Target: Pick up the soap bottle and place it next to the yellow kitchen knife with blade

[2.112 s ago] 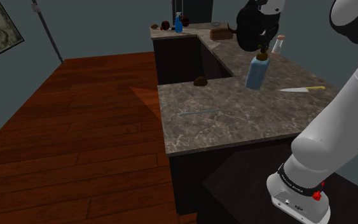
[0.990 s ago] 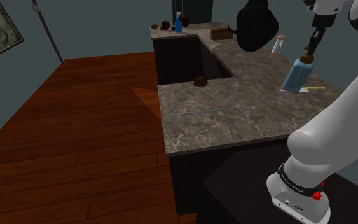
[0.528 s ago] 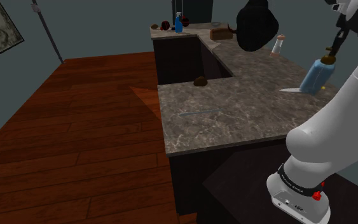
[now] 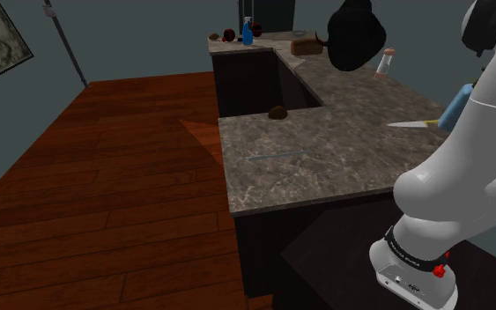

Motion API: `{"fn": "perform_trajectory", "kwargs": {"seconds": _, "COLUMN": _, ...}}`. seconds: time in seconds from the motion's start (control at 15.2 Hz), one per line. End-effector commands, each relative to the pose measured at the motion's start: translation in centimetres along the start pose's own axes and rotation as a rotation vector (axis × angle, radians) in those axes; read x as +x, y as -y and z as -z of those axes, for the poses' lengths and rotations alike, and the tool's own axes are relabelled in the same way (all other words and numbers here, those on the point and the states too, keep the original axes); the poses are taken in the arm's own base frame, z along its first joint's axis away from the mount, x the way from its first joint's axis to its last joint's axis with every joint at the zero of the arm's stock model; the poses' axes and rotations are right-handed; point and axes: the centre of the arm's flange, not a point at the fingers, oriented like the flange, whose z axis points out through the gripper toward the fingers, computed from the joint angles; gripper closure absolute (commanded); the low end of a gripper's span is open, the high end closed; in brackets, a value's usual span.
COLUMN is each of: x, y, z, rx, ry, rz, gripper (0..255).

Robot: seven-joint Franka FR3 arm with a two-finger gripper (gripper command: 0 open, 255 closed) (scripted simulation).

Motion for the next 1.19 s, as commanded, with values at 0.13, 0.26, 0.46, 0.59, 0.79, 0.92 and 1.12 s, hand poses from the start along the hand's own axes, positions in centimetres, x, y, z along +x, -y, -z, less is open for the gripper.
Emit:
{"fn": "perform_trajectory", "kwargs": {"seconds": 0.13, "x": -0.2, "y": -0.1, "z": -2.0, "rx": -0.001, "ry": 0.000, "rz": 0.002, "gripper": 255}}
{"fn": "perform_trajectory", "kwargs": {"seconds": 0.26, "x": -0.1, "y": 0.0, "z": -3.0, "rx": -0.001, "ry": 0.000, "rz": 0.002, "gripper": 255}}
{"fn": "perform_trajectory", "kwargs": {"seconds": 0.46, "x": 0.1, "y": 0.1, "z": -4.6, "rx": -0.001, "ry": 0.000, "rz": 0.002, "gripper": 255}}
{"fn": "perform_trajectory", "kwargs": {"seconds": 0.59, "x": 0.2, "y": 0.2, "z": -5.6, "rx": -0.001, "ry": 0.000, "rz": 0.002, "gripper": 255}}
{"fn": "perform_trajectory", "kwargs": {"seconds": 0.79, "x": 0.3, "y": 0.3, "z": -7.0, "rx": -0.001, "ry": 0.000, "rz": 0.002, "gripper": 255}}
{"fn": "perform_trajectory", "kwargs": {"seconds": 0.92, "x": 0.3, "y": 0.3, "z": -7.0, "rx": -0.001, "ry": 0.000, "rz": 0.002, "gripper": 255}}
{"fn": "perform_trajectory", "kwargs": {"seconds": 1.12, "x": 0.3, "y": 0.3, "z": -7.0, "rx": -0.001, "ry": 0.000, "rz": 0.002, "gripper": 255}}
